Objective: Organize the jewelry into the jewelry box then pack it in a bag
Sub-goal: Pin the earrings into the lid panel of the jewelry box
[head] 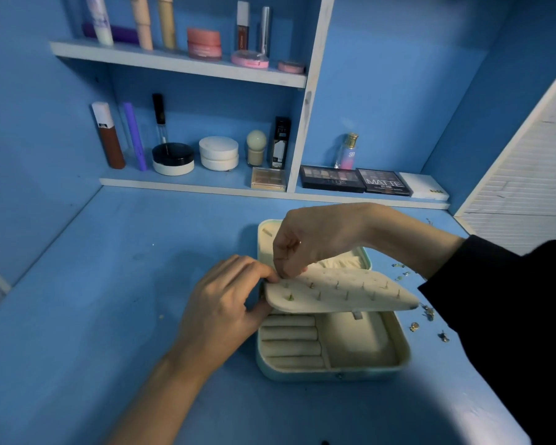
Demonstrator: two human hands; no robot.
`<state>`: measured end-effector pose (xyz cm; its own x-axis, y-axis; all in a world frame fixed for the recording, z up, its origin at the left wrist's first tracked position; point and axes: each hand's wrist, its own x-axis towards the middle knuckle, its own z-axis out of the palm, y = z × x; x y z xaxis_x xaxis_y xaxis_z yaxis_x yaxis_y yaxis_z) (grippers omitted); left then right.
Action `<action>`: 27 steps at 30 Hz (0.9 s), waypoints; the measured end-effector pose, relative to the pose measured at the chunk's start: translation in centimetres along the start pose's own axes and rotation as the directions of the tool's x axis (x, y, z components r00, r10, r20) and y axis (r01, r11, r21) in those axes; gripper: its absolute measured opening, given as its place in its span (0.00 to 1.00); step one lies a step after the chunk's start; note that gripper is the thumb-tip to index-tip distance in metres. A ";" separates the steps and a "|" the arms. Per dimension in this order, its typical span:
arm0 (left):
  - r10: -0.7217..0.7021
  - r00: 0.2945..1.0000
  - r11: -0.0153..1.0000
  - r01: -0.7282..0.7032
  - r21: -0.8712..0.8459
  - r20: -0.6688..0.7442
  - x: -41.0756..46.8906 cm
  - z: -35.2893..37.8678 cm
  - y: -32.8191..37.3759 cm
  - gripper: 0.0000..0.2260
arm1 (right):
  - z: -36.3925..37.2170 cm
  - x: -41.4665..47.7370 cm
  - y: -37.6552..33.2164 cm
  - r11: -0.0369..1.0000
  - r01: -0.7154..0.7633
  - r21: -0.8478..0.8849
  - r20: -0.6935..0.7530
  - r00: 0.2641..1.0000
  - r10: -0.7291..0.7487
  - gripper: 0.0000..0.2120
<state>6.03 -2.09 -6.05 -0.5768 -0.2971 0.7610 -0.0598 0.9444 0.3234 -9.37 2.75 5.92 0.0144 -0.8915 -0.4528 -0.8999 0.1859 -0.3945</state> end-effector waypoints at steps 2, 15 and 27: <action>-0.001 1.000 1.000 0.001 -0.007 0.001 0.1 -0.1 0.1 0.03 | 0.2 -0.3 0.2 1.000 0.009 0.012 -0.022 1.000 -0.009 0.06; -0.200 0.978 0.970 0.189 -0.153 -0.058 1.0 0.4 0.4 0.06 | 0.2 -4.9 1.8 0.987 0.156 0.033 -0.571 0.813 -0.109 0.05; -0.435 0.899 0.860 0.399 -0.319 -0.046 3.2 1.3 0.1 0.18 | 0.7 -7.0 1.9 0.966 0.229 -0.118 -0.831 0.510 -0.222 0.05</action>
<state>3.10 -2.78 -4.30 -0.4549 -0.6843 0.5699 -0.0216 0.6482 0.7612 -10.92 9.67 7.83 -0.1553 -0.8389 0.5216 -0.9176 -0.0730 -0.3907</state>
